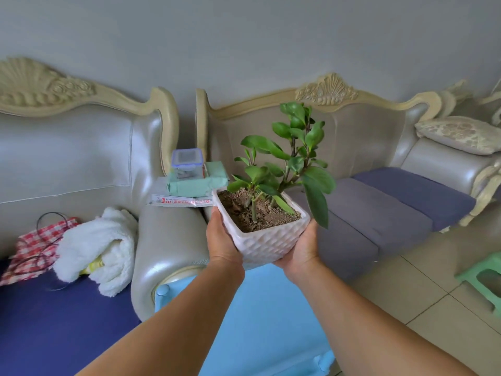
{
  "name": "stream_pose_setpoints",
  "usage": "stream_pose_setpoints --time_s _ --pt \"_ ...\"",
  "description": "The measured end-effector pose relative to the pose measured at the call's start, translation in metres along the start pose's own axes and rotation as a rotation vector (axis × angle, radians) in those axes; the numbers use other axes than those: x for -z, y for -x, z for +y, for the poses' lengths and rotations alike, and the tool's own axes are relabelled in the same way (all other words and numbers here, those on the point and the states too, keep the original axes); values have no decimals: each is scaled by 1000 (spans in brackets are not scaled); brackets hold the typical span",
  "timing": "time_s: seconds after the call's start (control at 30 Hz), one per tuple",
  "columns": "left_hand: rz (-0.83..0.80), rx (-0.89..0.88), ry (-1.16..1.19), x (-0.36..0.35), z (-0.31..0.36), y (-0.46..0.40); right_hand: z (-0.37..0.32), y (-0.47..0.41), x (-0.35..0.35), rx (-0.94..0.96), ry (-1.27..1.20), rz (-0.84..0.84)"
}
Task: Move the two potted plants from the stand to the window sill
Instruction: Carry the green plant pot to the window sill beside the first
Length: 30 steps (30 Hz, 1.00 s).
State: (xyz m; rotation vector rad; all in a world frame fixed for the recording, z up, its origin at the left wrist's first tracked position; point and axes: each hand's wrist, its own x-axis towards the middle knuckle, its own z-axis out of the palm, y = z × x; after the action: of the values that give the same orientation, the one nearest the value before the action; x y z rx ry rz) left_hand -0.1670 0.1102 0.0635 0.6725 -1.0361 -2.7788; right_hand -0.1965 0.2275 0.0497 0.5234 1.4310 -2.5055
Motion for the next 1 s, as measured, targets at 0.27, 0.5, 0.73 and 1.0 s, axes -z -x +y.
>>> stream_pose_setpoints --time_s 0.27,0.5,0.73,1.0 --pt "104 -113 53 10 98 46 -10 48 -95 -13 45 -156" --pt "122 -221 83 42 175 79 5 88 -176 -18 60 -318" --pt "269 -259 95 104 248 109 48 129 -255 -73 101 -369" --pt "388 -353 125 199 348 156 127 197 -360 -149 105 -520"
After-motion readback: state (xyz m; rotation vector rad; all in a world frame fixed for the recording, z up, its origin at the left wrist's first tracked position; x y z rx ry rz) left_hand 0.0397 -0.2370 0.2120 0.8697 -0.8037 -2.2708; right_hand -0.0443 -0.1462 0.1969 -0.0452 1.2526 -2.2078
